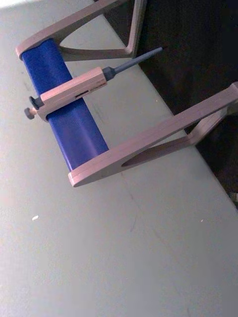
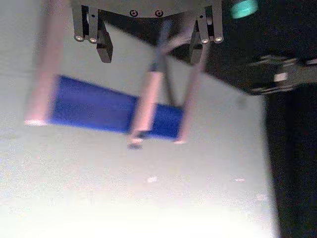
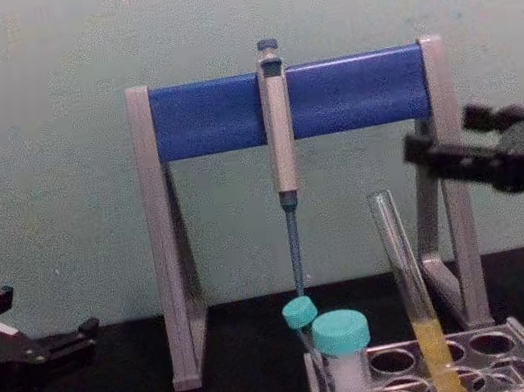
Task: Pick up the test tube from the test tube rack, shake it, then place it back into the test tube rack.
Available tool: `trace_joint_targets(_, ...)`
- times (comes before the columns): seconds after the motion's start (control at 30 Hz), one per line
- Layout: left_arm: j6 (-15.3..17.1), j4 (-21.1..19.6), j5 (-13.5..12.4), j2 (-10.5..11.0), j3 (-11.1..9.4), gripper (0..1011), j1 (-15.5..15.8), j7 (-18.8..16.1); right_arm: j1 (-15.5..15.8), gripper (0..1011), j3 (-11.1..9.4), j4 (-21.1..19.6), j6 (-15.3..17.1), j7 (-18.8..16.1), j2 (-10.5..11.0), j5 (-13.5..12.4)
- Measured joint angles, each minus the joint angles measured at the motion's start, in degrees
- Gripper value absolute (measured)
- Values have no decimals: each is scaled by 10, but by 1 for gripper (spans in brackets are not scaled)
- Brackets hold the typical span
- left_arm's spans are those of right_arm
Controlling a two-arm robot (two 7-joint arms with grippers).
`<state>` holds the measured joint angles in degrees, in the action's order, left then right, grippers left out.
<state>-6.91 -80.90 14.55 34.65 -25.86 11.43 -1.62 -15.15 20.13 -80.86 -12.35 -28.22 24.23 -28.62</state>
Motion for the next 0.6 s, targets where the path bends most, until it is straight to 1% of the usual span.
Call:
trace_joint_targets(0.03, 0, 0, 0, 0, 0, 1001, 0, 0, 9, 1000, -9, -10, 1, 31, -3, 13)
trace_joint_targets(0.1, 0, 0, 0, 0, 0, 1001, 0, 0, 16, 1000, -18, -17, 5, 63, -6, 28)
trace_joint_targets(0.13, 0, 0, 0, 0, 0, 1001, 0, 0, 23, 1000, -26, -23, 13, 91, -10, 41)
trace_joint_targets(0.17, 0, 0, 0, 0, 0, 1001, 0, 0, 26, 1000, -28, -25, 17, 103, -11, 47)
trace_joint_targets(0.2, 0, 0, 0, 0, 0, 1001, 0, 0, 26, 1000, -28, -25, 17, 103, -11, 47)
trace_joint_targets(0.23, 0, 0, 0, 0, 0, 1001, 0, 0, 38, 1000, -37, -30, 43, 151, -18, 71)
trace_joint_targets(0.3, 0, 0, 0, 0, 0, 1001, 0, 0, 44, 1000, -40, -31, 58, 171, -22, 80)
trace_joint_targets(0.33, 0, 0, 0, 0, 0, 1001, 0, 0, 49, 1000, -43, -31, 73, 188, -25, 87)
trace_joint_targets(0.4, 0, 0, 0, 0, 0, 1001, 0, 0, 54, 1000, -46, -31, 86, 200, -29, 92)
trace_joint_targets(0.43, 0, 0, 0, 0, 0, 1001, 0, 0, 58, 1000, -49, -29, 100, 210, -33, 94)
trace_joint_targets(0.6, 0, 0, 0, 0, 0, 1001, 0, 0, 67, 1000, -54, -21, 133, 226, -43, 97)
